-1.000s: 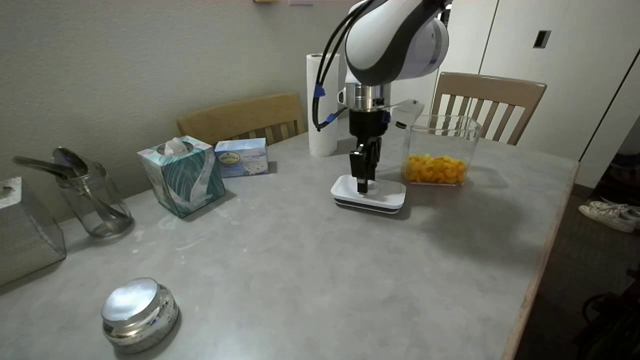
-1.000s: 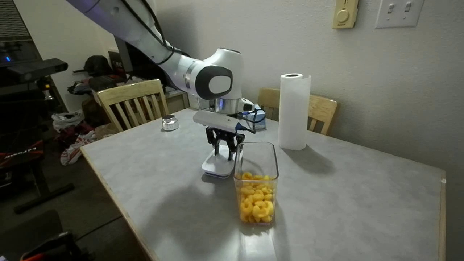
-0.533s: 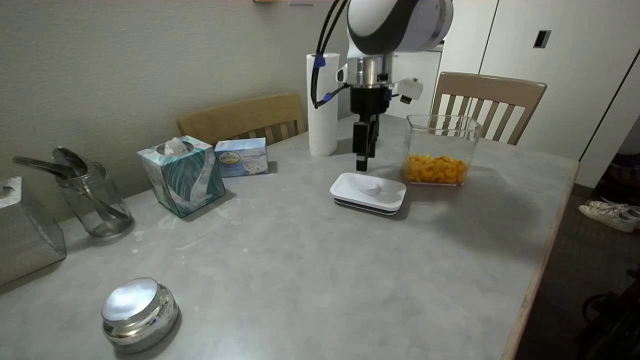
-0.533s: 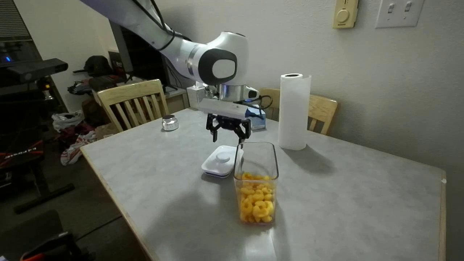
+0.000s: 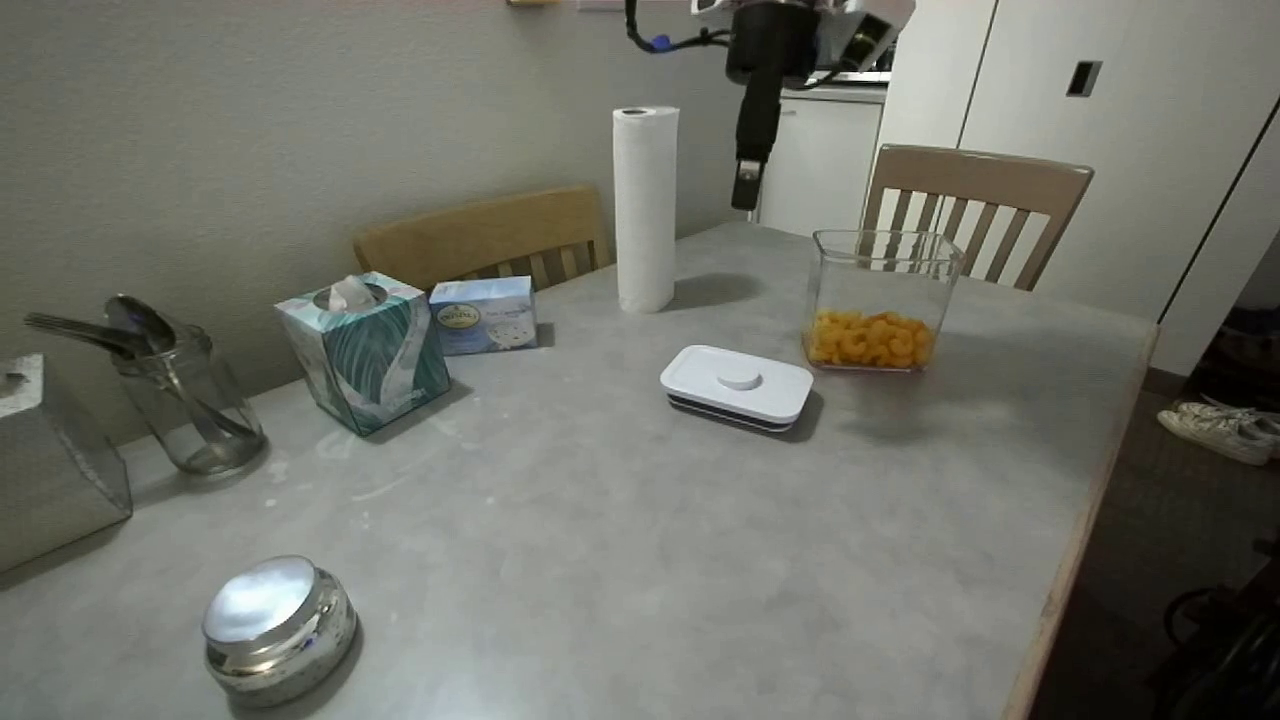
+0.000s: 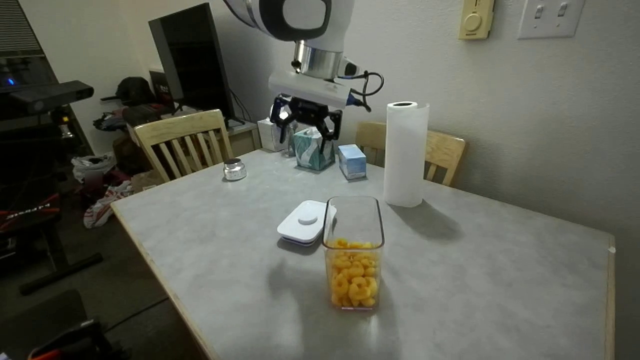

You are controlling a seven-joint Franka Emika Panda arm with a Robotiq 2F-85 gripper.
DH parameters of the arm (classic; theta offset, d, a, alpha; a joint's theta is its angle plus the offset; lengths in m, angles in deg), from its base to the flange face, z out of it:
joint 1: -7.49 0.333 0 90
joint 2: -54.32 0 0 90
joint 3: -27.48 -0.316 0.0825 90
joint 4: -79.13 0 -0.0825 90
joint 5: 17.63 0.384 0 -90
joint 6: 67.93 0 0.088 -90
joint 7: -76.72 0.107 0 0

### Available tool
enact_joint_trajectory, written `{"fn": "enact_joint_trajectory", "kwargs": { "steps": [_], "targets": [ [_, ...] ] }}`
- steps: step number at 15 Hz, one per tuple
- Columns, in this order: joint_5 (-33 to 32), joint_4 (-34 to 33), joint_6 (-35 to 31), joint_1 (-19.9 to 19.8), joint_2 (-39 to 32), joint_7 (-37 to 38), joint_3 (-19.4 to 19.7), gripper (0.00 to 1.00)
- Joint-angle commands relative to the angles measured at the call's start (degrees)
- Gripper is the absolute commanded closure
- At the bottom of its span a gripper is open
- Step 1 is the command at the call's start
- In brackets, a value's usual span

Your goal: Open the container lid

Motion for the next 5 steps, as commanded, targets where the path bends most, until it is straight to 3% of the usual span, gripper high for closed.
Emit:
{"fn": "enact_joint_trajectory", "kwargs": {
  "steps": [1,5],
  "targets": [
    [1.83,-0.15,2.36,1.09,1.22,-1.73,1.67,0.0],
    [2.86,0.0,4.74,0.95,2.85,-3.36,2.0,0.0]
  ]
}}
